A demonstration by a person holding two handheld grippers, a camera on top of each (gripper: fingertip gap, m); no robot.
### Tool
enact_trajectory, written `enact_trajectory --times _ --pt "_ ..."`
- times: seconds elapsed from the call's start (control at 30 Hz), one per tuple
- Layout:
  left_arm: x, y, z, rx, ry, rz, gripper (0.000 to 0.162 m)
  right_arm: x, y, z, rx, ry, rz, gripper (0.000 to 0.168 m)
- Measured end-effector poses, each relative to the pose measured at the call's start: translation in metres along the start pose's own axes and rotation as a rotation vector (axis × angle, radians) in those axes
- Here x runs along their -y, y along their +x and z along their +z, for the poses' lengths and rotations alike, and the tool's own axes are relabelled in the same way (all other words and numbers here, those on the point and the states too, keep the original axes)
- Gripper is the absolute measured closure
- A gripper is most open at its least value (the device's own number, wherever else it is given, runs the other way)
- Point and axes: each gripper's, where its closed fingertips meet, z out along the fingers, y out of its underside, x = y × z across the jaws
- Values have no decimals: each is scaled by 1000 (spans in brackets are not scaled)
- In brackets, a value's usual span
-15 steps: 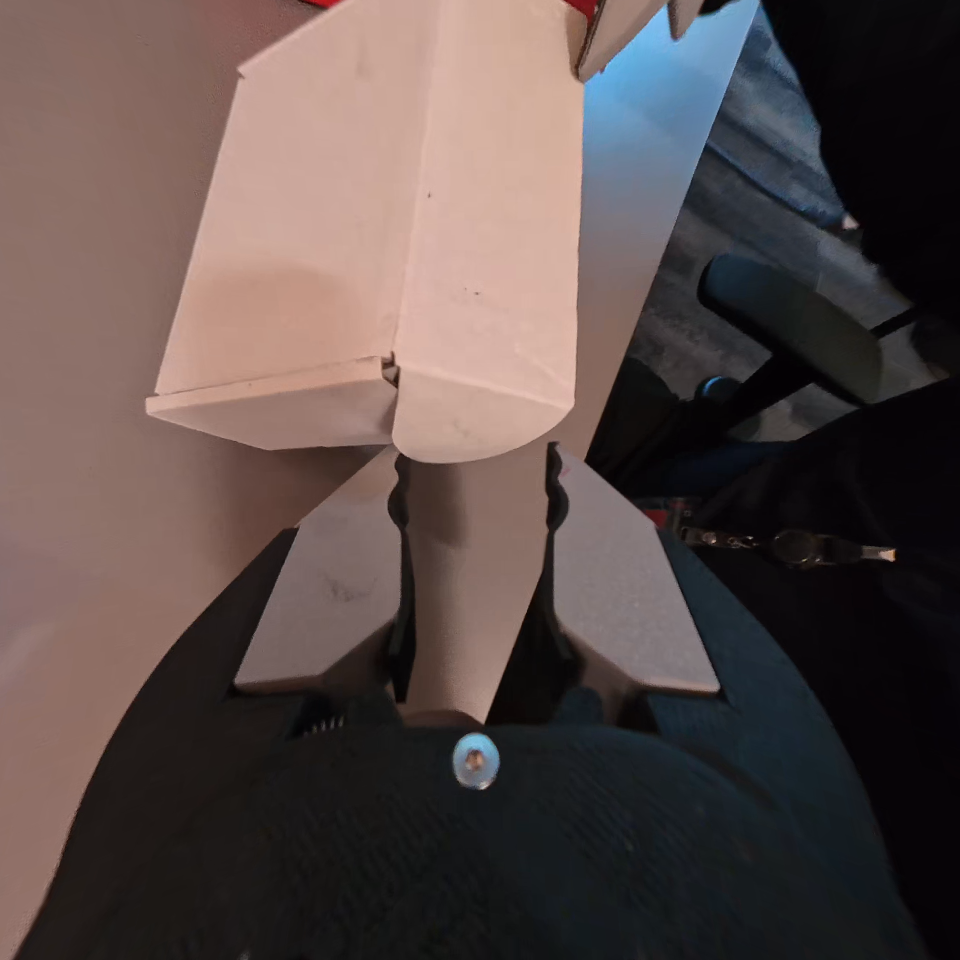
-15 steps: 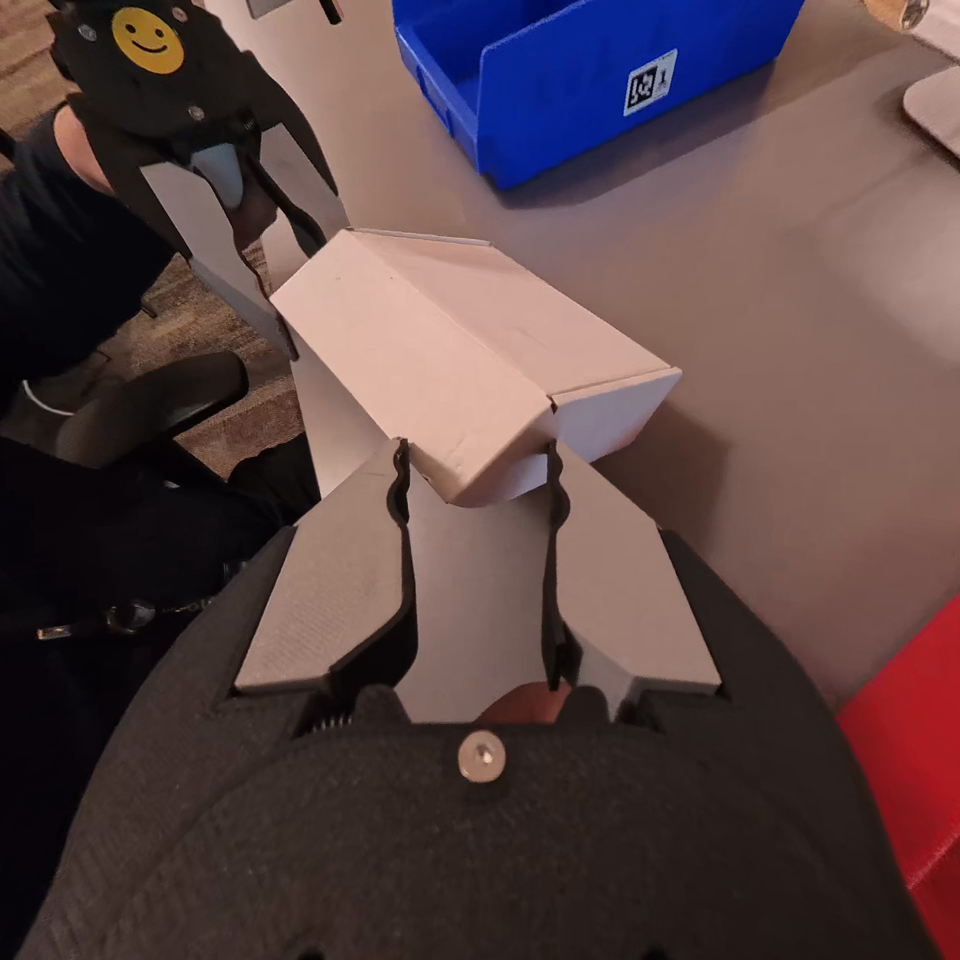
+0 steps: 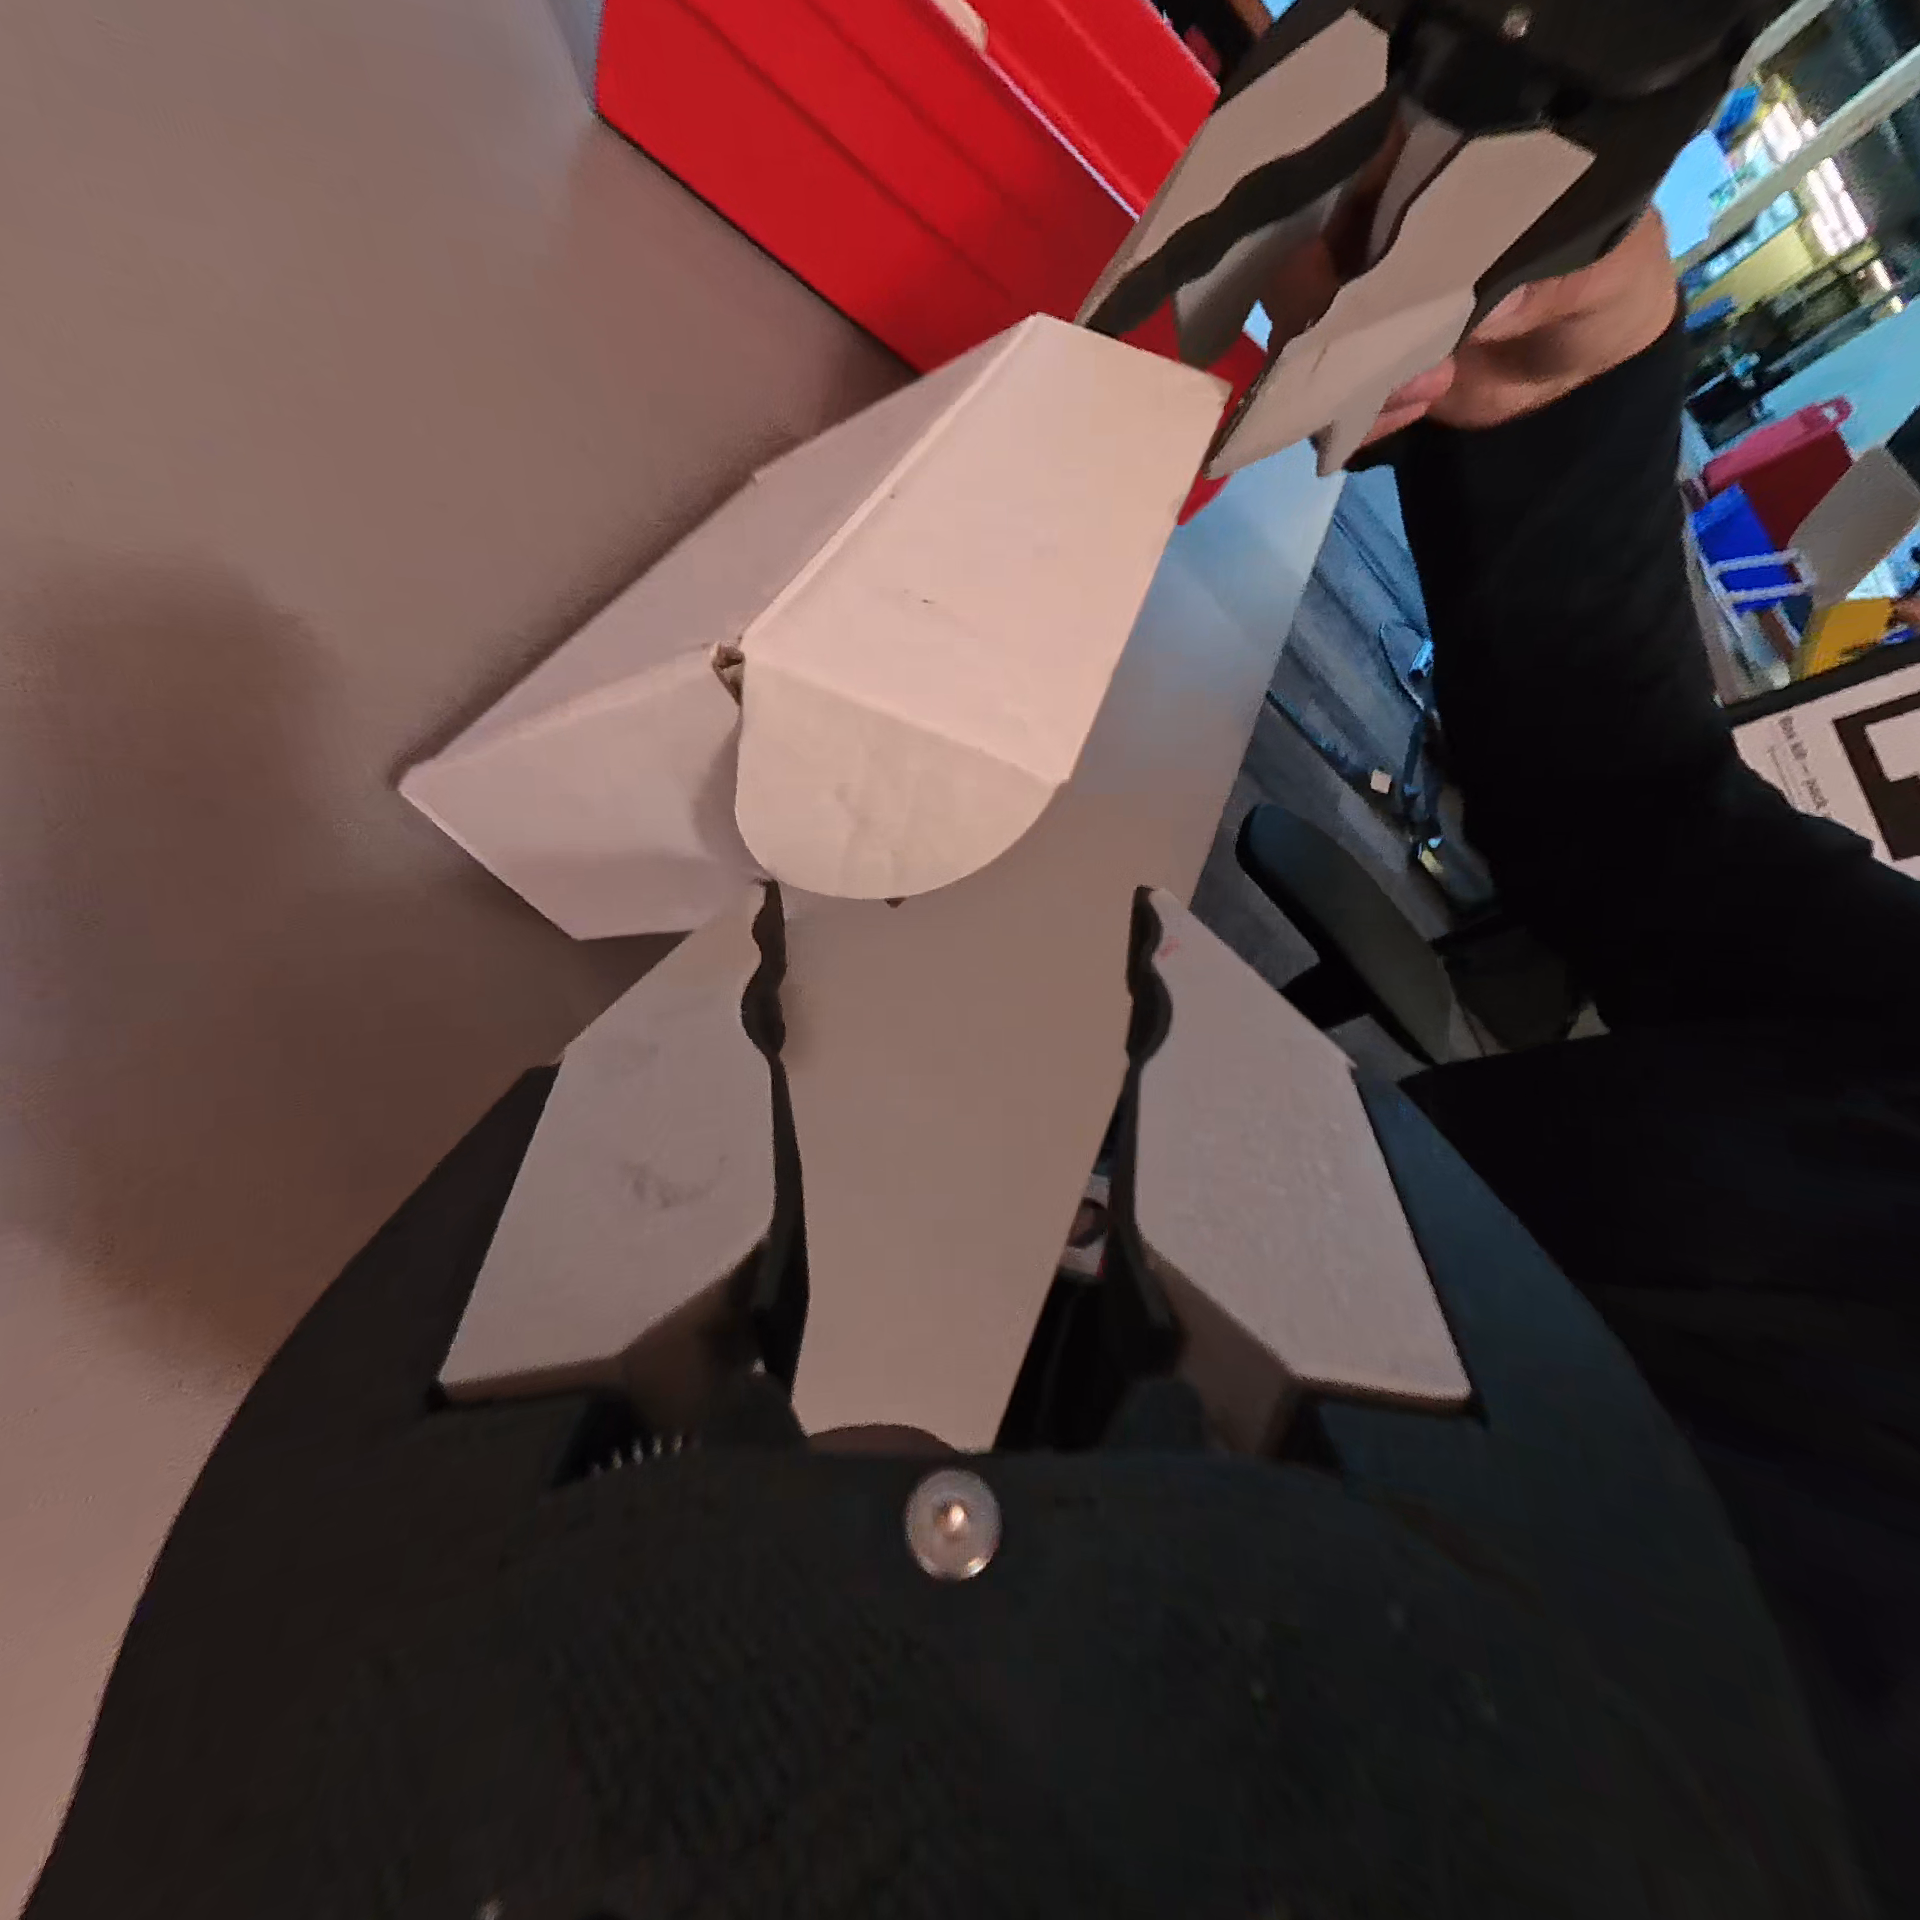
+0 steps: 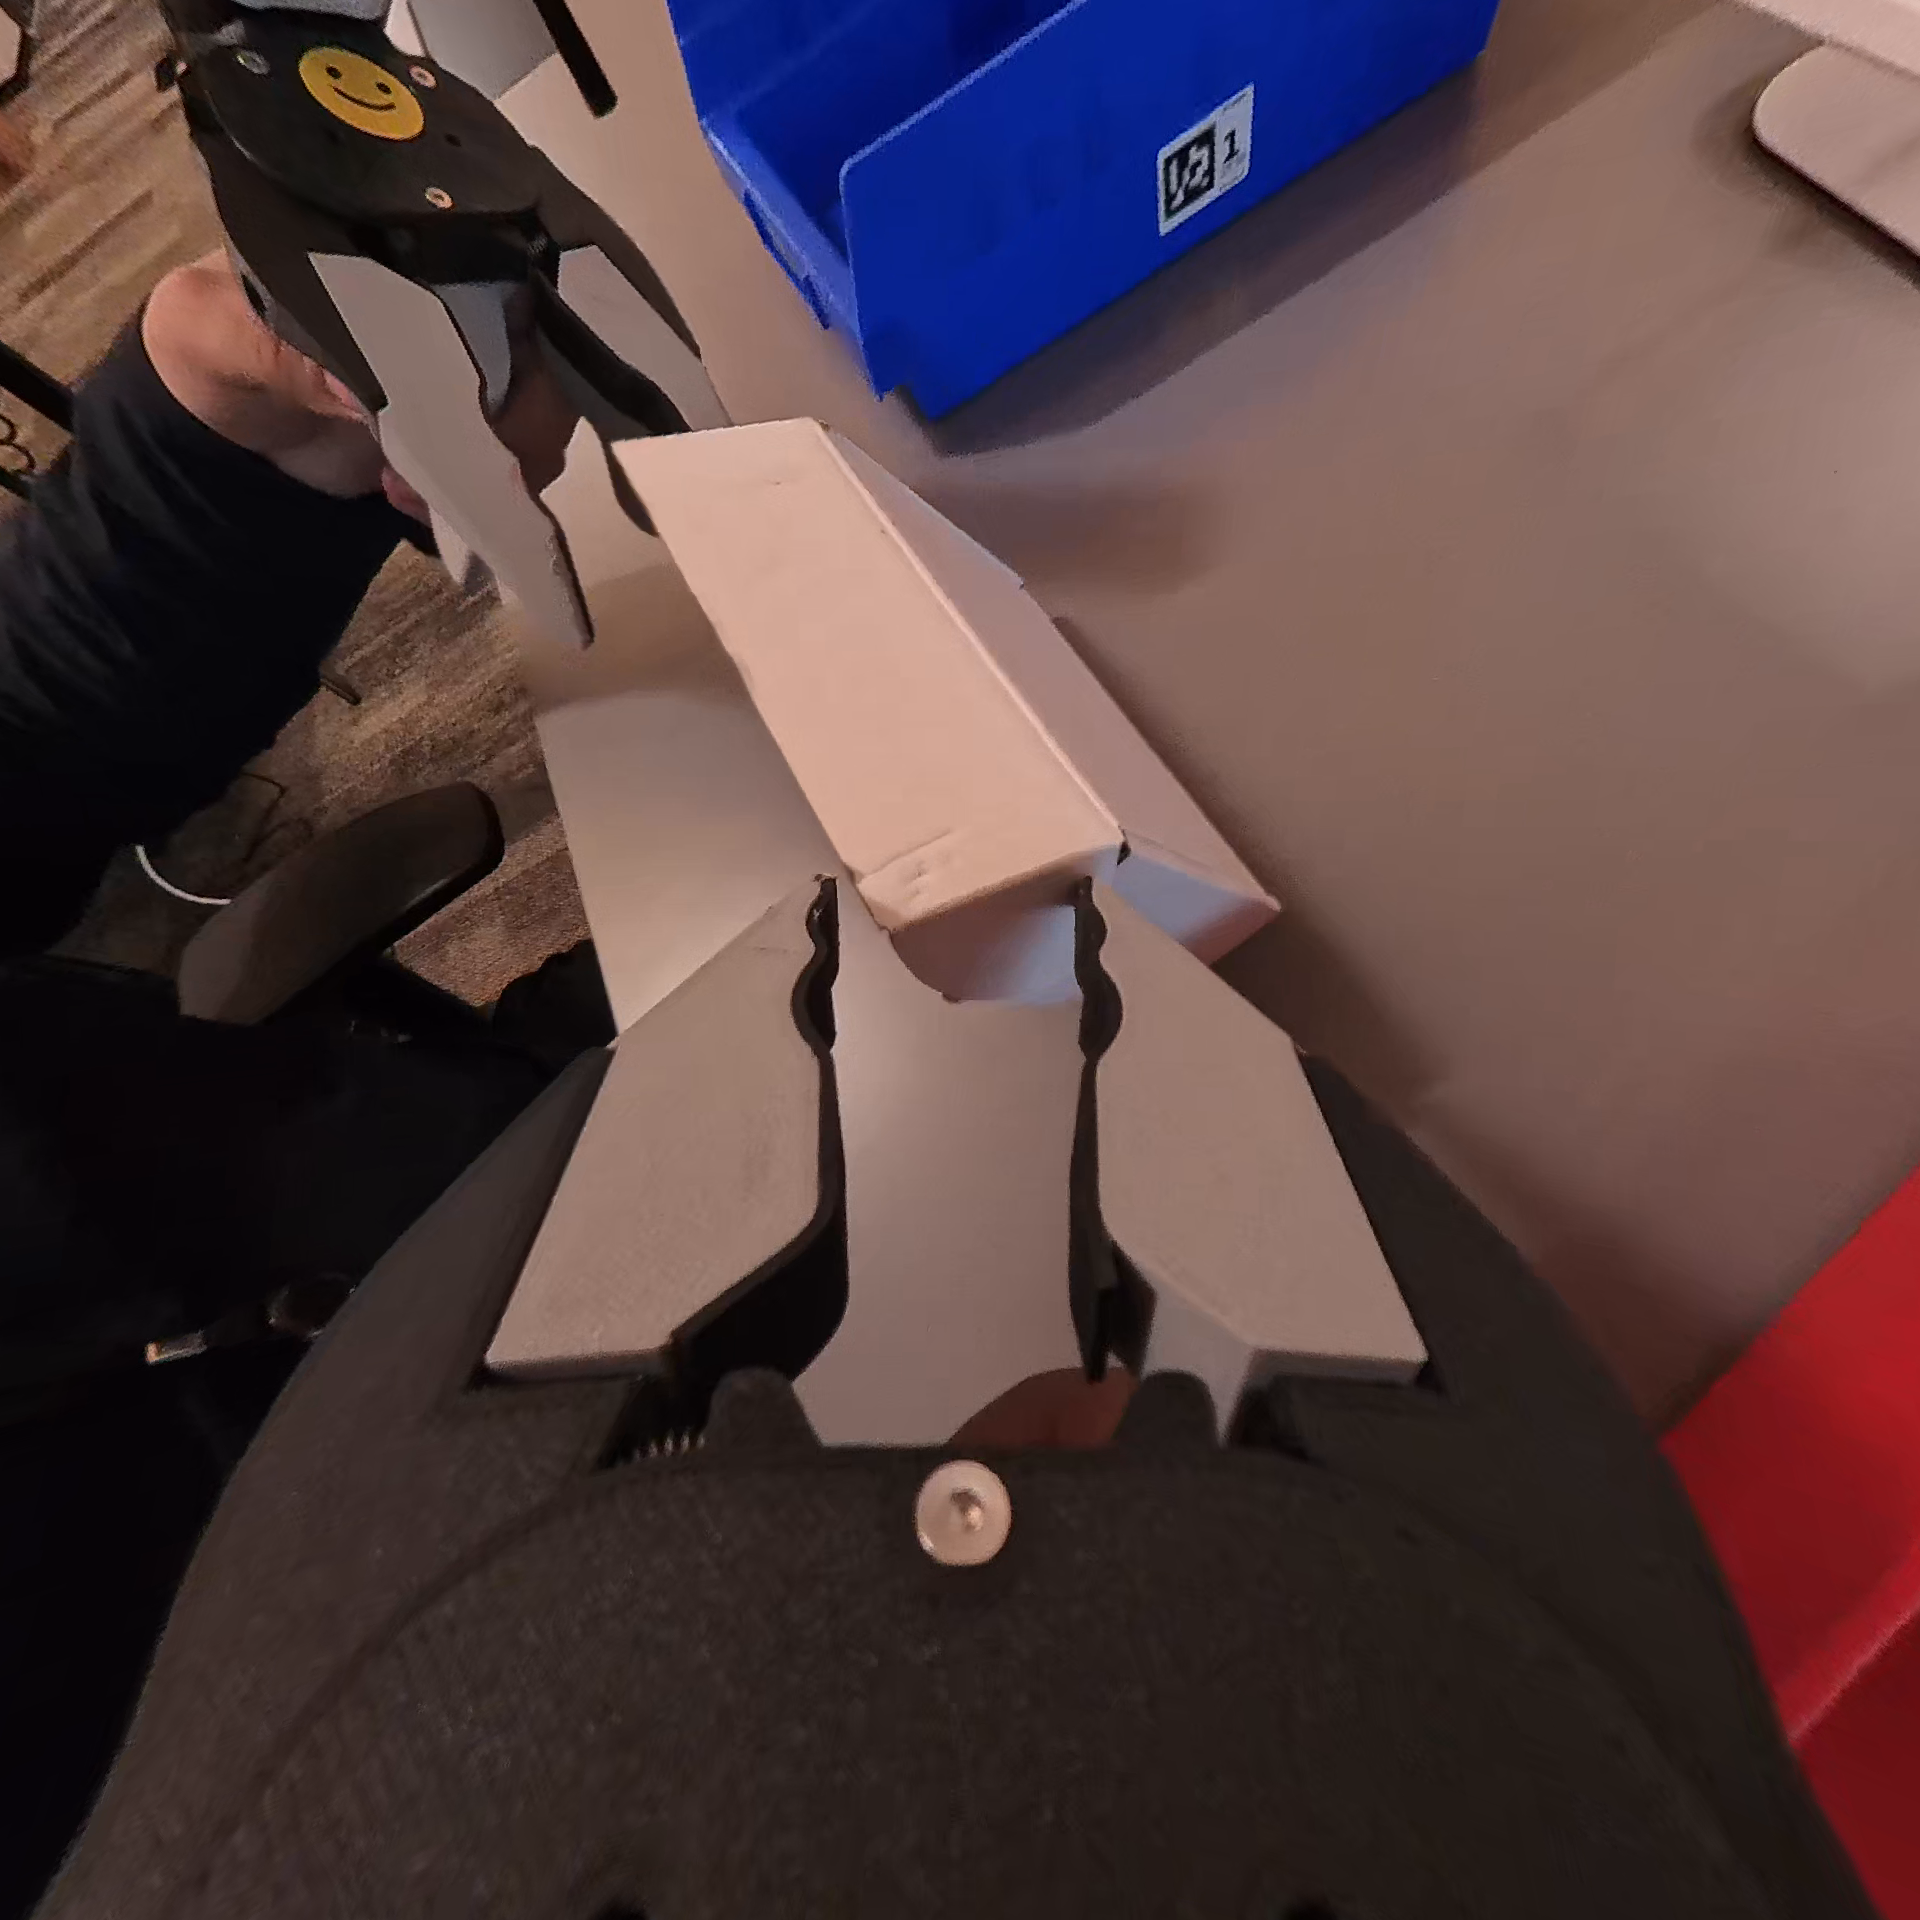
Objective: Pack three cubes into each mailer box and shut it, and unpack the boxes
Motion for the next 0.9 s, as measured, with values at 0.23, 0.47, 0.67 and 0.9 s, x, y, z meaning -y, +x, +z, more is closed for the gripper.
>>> enact_trajectory --times 0.23,0.47,0.67,0.9 --pt "5 -19 -33 166 -30 161 98 4 13 -7 -48 60 -139 127" --pt "35 -48 -65 340 -120 323 100 10 32 -30 -140 69 -343 133" --pt "63 -66 -49 226 -190 520 97 20 47 -23 -154 48 -532 133" --pt "56 -67 -20 36 -309 652 98 26 49 -21 -8 80 -589 135"
